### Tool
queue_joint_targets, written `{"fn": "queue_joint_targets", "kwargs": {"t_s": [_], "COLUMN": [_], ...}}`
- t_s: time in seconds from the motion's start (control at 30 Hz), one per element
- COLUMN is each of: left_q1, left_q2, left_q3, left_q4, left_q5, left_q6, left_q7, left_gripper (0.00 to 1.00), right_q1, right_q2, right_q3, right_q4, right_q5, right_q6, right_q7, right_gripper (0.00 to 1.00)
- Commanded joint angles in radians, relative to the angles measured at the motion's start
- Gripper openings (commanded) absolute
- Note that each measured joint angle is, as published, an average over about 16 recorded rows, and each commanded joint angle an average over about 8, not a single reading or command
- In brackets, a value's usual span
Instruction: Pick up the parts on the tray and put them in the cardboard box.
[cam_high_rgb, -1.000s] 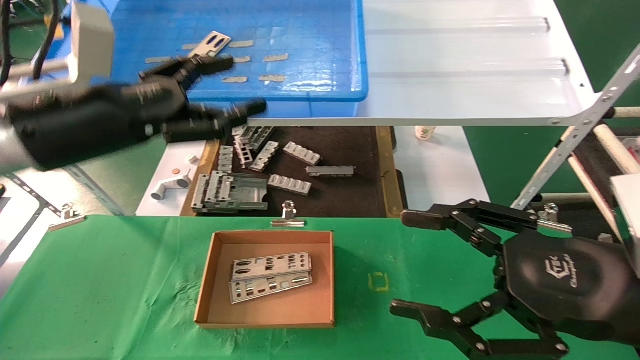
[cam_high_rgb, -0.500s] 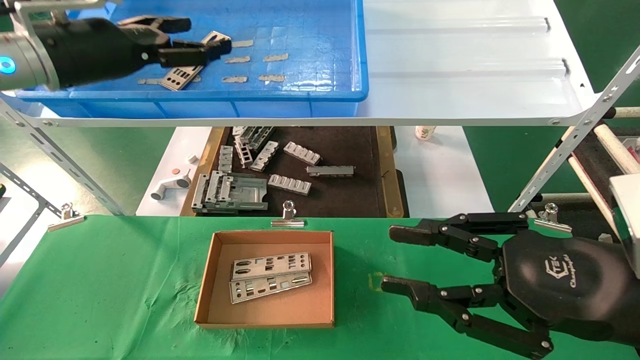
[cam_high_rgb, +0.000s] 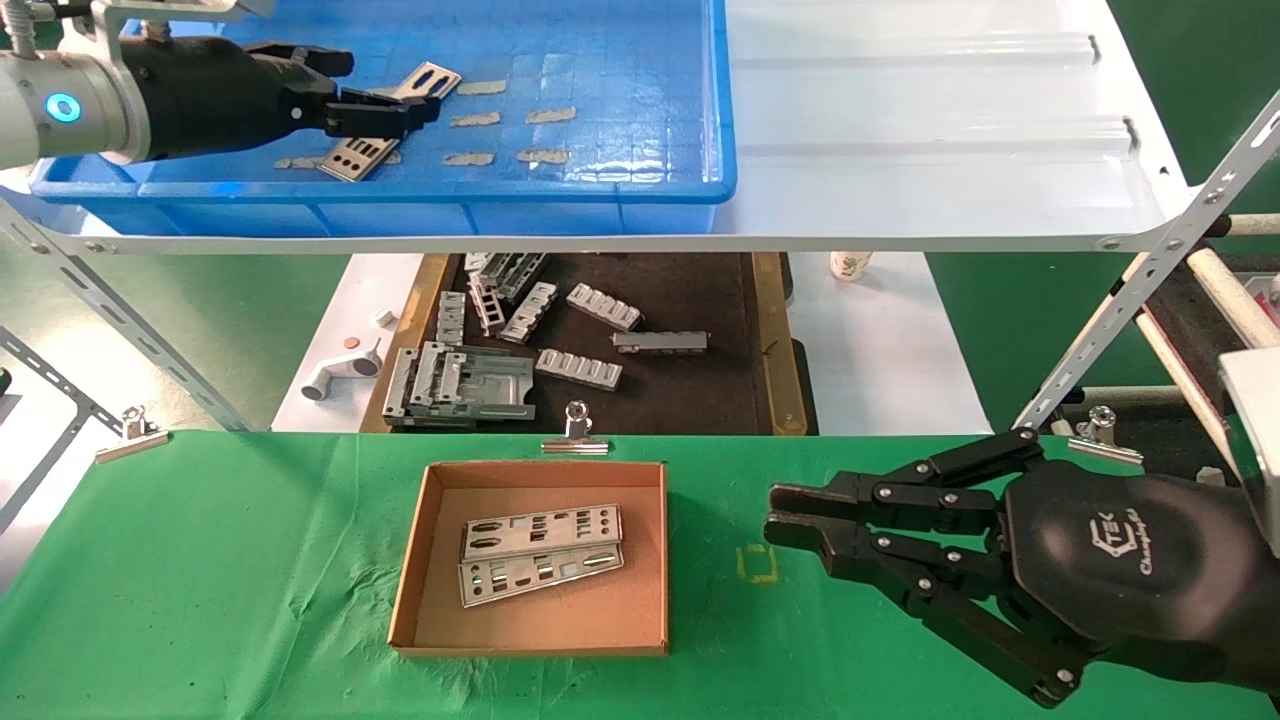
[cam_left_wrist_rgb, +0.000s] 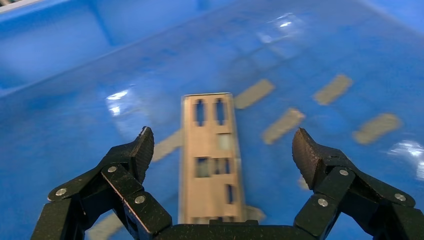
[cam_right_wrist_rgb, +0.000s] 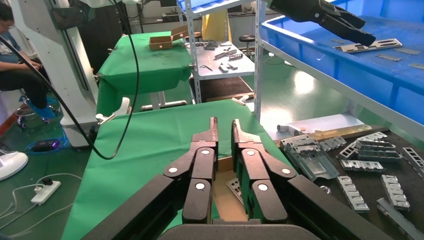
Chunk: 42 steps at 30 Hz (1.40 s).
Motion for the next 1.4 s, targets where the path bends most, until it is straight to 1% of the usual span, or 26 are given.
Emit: {"fn": "queue_joint_targets", "kwargs": {"t_s": [0.03,0.13,0.17,0.2,0.23,0.27,0.53,1.4], "left_q1": [-0.001,0.002,0.002,0.002,0.002,0.002,0.006,0.009], "left_q2": [0.013,0.025,0.027,0.028,0.029,0.03,0.031,0.043], "left_q3": [0.002,0.001,0.0,-0.001,-0.001,-0.002,0.001,-0.002], "left_q4": [0.019,0.033,0.036,0.038,0.039,0.04,0.048,0.061], "left_q5": [0.004,0.003,0.002,0.001,0.0,-0.001,0.002,-0.002], "left_q6": [-0.041,-0.068,-0.071,-0.07,-0.067,-0.062,-0.024,-0.058], "left_q7": [0.006,0.007,0.007,0.008,0.009,0.011,0.021,0.039], "left_gripper": [0.68,0.3,0.19,0.1,0.04,0.01,0.0,0.0], "right_q1": [0.0,0.0,0.0,0.0,0.0,0.0,0.0,0.0], "right_q2": [0.0,0.0,0.0,0.0,0.0,0.0,0.0,0.0], "right_q3": [0.0,0.0,0.0,0.0,0.0,0.0,0.0,0.0], "right_q4": [0.0,0.0,0.0,0.0,0.0,0.0,0.0,0.0], "right_q5": [0.0,0.0,0.0,0.0,0.0,0.0,0.0,0.0], "right_q6": [0.0,0.0,0.0,0.0,0.0,0.0,0.0,0.0], "right_q7": [0.0,0.0,0.0,0.0,0.0,0.0,0.0,0.0], "right_gripper": [0.0,0.0,0.0,0.0,0.0,0.0,0.0,0.0]}}
